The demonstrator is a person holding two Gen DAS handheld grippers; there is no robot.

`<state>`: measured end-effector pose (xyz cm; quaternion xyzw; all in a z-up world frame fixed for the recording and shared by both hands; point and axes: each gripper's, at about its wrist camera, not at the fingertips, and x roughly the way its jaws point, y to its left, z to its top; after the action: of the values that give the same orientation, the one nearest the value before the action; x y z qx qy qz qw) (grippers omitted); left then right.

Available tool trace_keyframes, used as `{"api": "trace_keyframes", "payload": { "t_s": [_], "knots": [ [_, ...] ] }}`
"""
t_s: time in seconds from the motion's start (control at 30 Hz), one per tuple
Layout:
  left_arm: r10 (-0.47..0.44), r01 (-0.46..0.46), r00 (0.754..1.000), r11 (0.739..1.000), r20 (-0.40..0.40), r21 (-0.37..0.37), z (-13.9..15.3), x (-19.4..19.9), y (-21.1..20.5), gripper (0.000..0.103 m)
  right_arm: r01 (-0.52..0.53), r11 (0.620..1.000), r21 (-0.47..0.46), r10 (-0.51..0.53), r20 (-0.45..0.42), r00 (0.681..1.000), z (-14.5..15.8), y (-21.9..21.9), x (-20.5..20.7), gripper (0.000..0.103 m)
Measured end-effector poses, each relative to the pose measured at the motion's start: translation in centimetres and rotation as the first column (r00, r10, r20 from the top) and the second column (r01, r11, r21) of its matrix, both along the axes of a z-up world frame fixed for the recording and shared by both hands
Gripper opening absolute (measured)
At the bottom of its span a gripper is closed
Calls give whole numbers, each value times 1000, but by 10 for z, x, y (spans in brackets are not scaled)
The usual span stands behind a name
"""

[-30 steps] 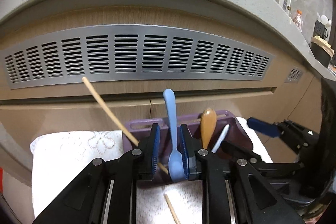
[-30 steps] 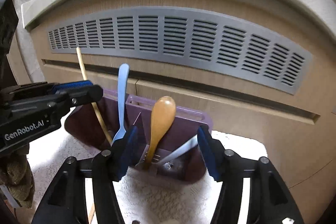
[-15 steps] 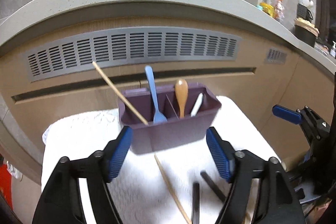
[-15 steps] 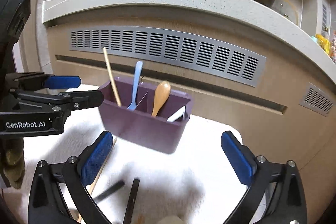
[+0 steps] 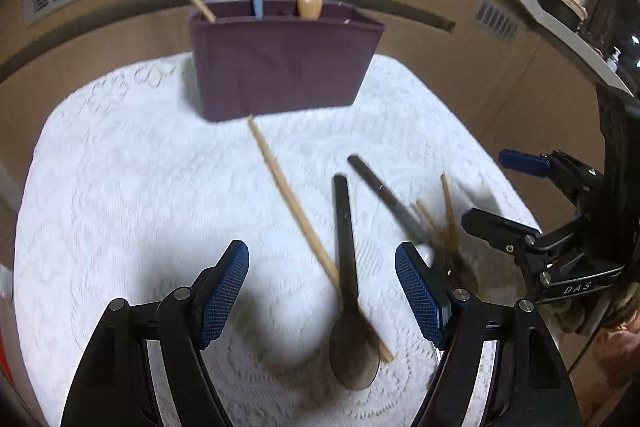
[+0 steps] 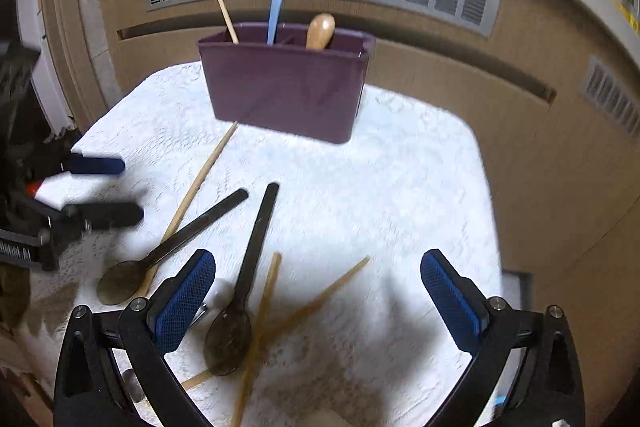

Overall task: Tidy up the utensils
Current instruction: 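Grasp a dark-handled metal spoon with the right tool while the left tool grasps another, then lift the dark-handled spoons with both tools toward the caddy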

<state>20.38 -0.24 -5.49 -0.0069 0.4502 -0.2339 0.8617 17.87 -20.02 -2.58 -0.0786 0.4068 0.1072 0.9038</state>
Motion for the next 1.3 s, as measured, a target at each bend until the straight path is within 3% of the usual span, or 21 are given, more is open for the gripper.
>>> {"api": "trace_keyframes", "payload": {
  "t_s": [0.03, 0.1, 0.17, 0.23, 0.27, 0.33, 0.43, 0.53, 0.67, 0.97, 1.1, 1.13, 1.3],
  "knots": [
    [18, -18, 1000, 1000, -1, 6, -2, -1, 1, 76, -2, 1000, 7, 2, -12, 1000, -3, 2, 0, 99],
    [71, -71, 997, 997, 10, 28, -4, -2, 7, 76, -31, 999, 14, 32, -44, 999, -10, 11, 1, 84],
    [116, -118, 993, 992, 31, 48, -4, -3, 16, 76, -64, 998, 18, 65, -91, 994, -19, 21, 6, 55],
    [134, -136, 990, 990, 38, 47, -3, -4, 22, 76, -83, 996, 41, 88, -138, 986, -29, 30, 12, 38],
    [139, -140, 990, 989, 37, 45, -3, -4, 26, 76, -86, 995, 51, 93, -155, 984, -33, 33, 15, 31],
    [141, -143, 989, 989, 35, 45, -4, -5, 29, 76, -82, 995, 56, 91, -173, 981, -40, 40, 22, 25],
    [134, -134, 991, 990, 23, 35, -6, -7, 32, 76, -66, 997, 35, 72, -184, 980, -49, 46, 34, 24],
    [113, -113, 994, 993, 2, 23, -9, -6, 28, 76, -68, 998, 7, 68, -175, 982, -49, 51, 37, 11],
    [60, -60, 998, 998, -11, 22, -9, -6, 13, 75, -62, 998, 30, 66, -159, 985, -42, 43, 36, 10],
    [-93, 96, 995, 993, -43, 65, -11, 13, -44, 34, -20, 996, 83, 29, -107, 994, -18, 14, 26, 9],
    [-82, 93, 993, 986, -82, 136, -22, 28, -58, 26, -22, 995, 102, 32, -94, 995, -14, 9, 21, 9],
    [-74, 89, 992, 985, -102, 149, -27, 32, -59, 20, -21, 994, 104, 31, -91, 995, -15, 8, 20, 9],
    [-88, 108, 989, 979, -122, 170, -31, 39, -64, 18, -21, 993, 115, 32, -90, 995, -16, 3, 19, 9]
  ]
}}
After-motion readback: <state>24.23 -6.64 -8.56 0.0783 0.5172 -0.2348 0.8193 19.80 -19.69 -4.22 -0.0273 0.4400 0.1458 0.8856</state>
